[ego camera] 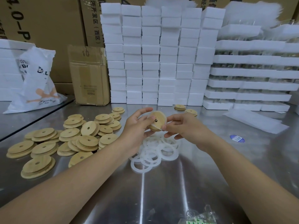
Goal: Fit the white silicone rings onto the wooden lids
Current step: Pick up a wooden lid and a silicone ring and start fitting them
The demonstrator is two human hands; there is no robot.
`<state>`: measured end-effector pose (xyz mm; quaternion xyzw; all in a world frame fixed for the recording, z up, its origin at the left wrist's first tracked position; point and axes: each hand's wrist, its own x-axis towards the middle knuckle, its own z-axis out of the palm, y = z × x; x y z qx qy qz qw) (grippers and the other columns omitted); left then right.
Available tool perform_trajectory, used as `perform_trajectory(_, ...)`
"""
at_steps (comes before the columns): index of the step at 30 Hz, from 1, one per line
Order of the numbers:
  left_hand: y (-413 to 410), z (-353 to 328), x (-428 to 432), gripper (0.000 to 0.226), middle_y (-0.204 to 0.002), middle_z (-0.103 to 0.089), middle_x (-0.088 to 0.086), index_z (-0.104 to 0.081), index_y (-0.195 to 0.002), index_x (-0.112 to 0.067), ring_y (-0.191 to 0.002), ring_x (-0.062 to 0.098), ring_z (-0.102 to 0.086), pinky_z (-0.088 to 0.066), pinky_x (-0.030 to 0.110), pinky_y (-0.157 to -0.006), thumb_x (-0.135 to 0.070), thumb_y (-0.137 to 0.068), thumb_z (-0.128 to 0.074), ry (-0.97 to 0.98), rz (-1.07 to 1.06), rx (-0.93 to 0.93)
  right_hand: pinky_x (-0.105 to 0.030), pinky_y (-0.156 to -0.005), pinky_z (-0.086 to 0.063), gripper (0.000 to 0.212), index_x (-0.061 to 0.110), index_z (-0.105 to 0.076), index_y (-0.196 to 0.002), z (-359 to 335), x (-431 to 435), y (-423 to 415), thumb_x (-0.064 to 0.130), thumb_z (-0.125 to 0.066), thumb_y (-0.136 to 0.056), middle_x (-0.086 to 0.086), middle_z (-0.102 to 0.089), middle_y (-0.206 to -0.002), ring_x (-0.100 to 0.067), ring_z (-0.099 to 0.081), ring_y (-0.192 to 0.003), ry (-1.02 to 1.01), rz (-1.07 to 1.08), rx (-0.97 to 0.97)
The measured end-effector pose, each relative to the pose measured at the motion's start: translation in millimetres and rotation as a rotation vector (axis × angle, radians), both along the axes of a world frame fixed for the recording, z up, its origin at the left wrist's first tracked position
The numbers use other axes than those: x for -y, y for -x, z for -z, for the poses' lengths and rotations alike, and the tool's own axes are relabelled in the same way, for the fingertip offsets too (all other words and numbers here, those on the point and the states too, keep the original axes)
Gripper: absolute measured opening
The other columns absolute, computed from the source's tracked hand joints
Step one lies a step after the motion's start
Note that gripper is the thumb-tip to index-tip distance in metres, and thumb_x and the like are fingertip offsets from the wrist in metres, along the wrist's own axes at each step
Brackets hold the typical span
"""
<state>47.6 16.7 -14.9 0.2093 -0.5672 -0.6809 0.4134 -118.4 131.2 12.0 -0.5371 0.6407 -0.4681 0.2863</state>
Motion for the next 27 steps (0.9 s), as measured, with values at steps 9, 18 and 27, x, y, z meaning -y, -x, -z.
perform_trajectory(9,1,-2,-3,0.028,-0.114,-0.079,-0.009,-0.068,-0.122,-0.037,-0.102,0.011,-0.075,-0.054,0.028,-0.079,-0.023,-0.099,-0.077,0.143,-0.118,0.156,-0.031,-0.075,-0.051,0.023,0.020,-0.073,-0.104,4,5,-2,0.031,-0.084,-0.087,0.004,-0.083,-0.095,-0.015,-0.081,-0.085,0.048,0.100,0.104)
perform_trajectory(18,4,5,-3,0.031,-0.093,-0.083,-0.005,-0.072,-0.111,-0.023,-0.085,0.010,-0.080,-0.061,0.035,-0.082,-0.024,-0.086,-0.090,0.109,-0.219,0.141,-0.029,-0.066,-0.048,0.027,0.018,-0.070,-0.110,11,11,-14,0.030,-0.082,-0.089,0.003,-0.083,-0.095,-0.020,-0.082,-0.078,0.033,0.144,0.126)
perform_trajectory(27,5,6,-6,0.012,-0.090,-0.082,-0.001,-0.080,-0.087,-0.019,-0.096,0.022,-0.079,-0.065,0.050,-0.091,-0.028,-0.092,-0.086,0.272,-0.267,0.196,-0.026,-0.059,-0.046,0.025,0.016,-0.072,-0.116,9,11,-24,0.026,-0.079,-0.094,0.003,-0.083,-0.096,-0.022,-0.081,-0.076,0.117,0.162,0.186)
